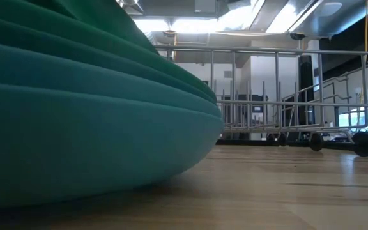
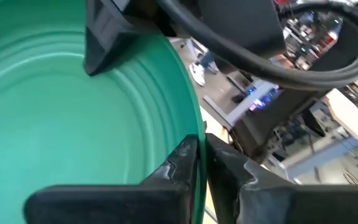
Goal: Sort dishes
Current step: Put the top green plate into the dish rack
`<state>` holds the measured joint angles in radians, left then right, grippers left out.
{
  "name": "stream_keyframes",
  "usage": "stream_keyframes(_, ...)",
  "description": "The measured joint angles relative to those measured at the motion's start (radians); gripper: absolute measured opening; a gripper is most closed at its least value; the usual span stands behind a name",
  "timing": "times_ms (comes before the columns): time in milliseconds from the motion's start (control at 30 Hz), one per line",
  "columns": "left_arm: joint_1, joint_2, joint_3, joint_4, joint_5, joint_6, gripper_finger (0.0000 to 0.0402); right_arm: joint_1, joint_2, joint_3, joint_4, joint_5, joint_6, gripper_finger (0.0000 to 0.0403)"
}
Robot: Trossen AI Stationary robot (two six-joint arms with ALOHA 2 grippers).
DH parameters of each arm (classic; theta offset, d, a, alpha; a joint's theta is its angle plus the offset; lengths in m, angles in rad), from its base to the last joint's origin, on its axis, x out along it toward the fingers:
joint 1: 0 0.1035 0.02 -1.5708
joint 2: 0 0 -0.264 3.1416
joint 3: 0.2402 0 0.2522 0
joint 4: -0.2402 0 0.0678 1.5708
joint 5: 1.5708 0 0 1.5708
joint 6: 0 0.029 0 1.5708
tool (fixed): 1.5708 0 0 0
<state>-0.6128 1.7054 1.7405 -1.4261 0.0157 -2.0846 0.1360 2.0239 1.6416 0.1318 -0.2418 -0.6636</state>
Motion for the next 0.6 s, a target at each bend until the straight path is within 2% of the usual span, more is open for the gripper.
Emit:
stream_keyframes(133,-0.001,0.000,0.000,0.005,0.007,0.000,0.0024,-0.002,0.000,0.000,0.002,-0.076,0.000,0.0062)
stream_keyframes(233,-0.001,0.000,0.000,0.004,0.006,0.005,0.0024,-0.002,0.000,0.000,0.002,-0.094,0.003,0.0088)
stream_keyframes(433,0.000,0.000,0.000,-0.004,0.001,0.004,0.0024,0.000,-0.008,0.001,-0.022,-0.085,0.007,0.0138)
stream_keyframes(600,-0.001,0.000,0.000,-0.013,-0.001,-0.004,0.0024,-0.005,-0.072,0.001,-0.143,-0.024,-0.014,0.0153)
